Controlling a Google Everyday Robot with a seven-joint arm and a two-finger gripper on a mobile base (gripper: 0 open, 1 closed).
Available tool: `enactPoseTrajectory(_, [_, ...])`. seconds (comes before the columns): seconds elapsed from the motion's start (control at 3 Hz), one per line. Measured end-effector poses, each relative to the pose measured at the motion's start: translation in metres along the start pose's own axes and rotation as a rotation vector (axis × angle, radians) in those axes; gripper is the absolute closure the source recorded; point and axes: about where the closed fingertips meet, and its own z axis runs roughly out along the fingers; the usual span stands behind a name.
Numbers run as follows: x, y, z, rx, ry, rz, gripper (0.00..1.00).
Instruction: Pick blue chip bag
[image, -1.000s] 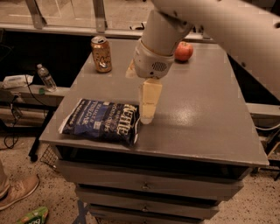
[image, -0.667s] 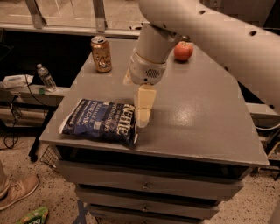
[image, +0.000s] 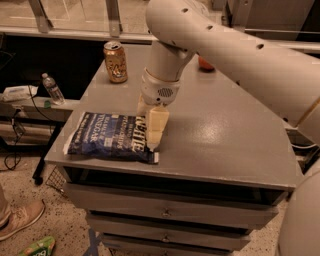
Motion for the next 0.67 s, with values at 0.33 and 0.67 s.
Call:
enactPoseTrajectory(0.33, [0.0002,-0.0024,0.0016,-0.004,0.004,0.001,0.49])
enactPoseTrajectory(0.67, [-0.0001,-0.0026,0.0001,-0.004,0.005,0.001,0.70])
